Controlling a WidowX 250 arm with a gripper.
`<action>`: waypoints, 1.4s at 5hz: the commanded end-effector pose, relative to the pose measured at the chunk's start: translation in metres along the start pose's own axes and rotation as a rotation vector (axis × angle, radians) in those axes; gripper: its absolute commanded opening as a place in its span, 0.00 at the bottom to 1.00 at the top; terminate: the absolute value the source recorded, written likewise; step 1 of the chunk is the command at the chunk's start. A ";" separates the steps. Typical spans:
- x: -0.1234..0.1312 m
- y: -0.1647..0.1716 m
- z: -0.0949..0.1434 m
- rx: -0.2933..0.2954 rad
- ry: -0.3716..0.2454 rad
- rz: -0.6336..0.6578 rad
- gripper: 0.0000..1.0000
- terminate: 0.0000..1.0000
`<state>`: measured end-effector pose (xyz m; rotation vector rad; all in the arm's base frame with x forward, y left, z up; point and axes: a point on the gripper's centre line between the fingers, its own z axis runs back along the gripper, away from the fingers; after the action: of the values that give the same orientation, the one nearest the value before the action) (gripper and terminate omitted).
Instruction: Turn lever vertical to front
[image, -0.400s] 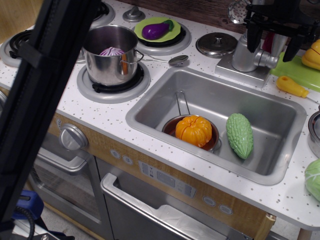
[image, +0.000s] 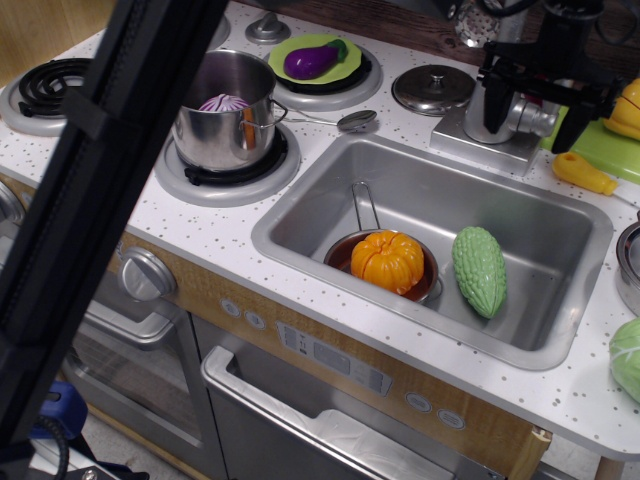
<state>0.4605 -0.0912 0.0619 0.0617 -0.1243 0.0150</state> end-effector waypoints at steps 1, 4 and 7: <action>0.018 -0.007 0.046 0.054 -0.210 -0.009 1.00 0.00; 0.051 -0.005 0.058 0.078 -0.332 -0.016 1.00 0.00; 0.070 -0.005 0.045 0.046 -0.345 -0.025 0.00 0.00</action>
<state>0.5180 -0.1046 0.0835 0.1266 -0.3987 -0.0270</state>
